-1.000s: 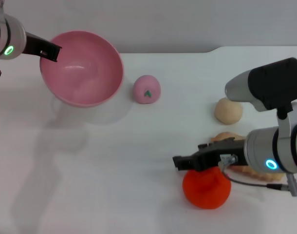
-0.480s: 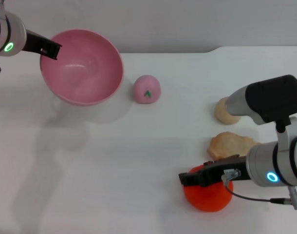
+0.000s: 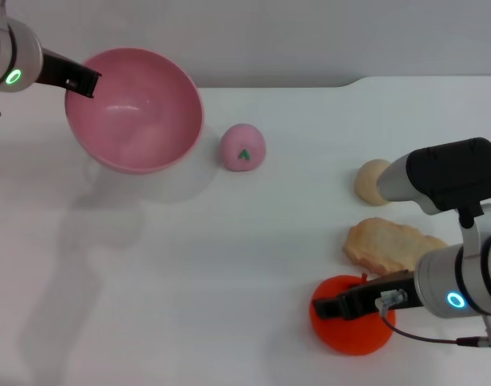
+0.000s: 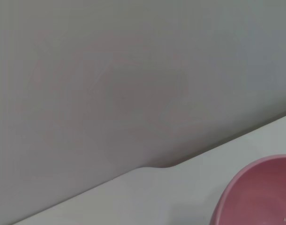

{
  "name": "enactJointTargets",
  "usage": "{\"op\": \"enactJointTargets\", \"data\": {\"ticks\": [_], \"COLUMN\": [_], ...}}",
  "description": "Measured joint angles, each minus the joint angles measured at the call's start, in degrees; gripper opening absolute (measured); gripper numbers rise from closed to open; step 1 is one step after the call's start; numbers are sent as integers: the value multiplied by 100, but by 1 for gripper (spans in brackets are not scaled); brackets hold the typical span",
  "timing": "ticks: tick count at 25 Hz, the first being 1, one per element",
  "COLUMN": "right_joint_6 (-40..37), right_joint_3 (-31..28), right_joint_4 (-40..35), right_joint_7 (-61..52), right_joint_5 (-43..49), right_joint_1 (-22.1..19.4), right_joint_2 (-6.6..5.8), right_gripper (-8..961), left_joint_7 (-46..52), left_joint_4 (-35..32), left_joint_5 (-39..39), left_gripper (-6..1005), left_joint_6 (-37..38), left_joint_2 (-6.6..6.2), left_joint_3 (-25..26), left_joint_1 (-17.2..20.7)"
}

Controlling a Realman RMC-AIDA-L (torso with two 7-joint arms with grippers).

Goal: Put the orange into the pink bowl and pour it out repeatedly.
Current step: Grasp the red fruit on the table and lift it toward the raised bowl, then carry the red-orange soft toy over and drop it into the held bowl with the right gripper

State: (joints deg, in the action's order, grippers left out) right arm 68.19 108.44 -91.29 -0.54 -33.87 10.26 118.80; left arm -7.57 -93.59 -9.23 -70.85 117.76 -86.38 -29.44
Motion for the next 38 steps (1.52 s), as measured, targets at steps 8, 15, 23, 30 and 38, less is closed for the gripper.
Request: {"op": "enactJointTargets", "data": {"ticks": [8,15,23,30,38], "right_joint_6": [16,-275,-438,-1087,-1509], "right_joint_3": [-42,-143,-381,-426,-352], "right_joint_4": [-171,-666,-1910,-2352,-1536], "right_joint_7": [209,492,791,1176,1334], "right_joint_5": [40,13,38,4,-237], "right_joint_1": [71,34,9,176,476], "right_joint_2": [-15,1,1,5,3], "right_gripper": [529,363,228,145,115], "left_joint_7": [-16,-85,-88,38,127], "left_joint_4": [-2,75,193,545,723], "left_joint_5": [-5,-92,-338,-724,-1006], "left_gripper": [42,42,42,42,42], "left_joint_6": [3,3,25,217,413], "left_joint_2": [-7,6,20,48,57], "left_joint_3": [70,71,-10,-699,-953], "left_joint_1": [-37,-35,35,21,-102]}}
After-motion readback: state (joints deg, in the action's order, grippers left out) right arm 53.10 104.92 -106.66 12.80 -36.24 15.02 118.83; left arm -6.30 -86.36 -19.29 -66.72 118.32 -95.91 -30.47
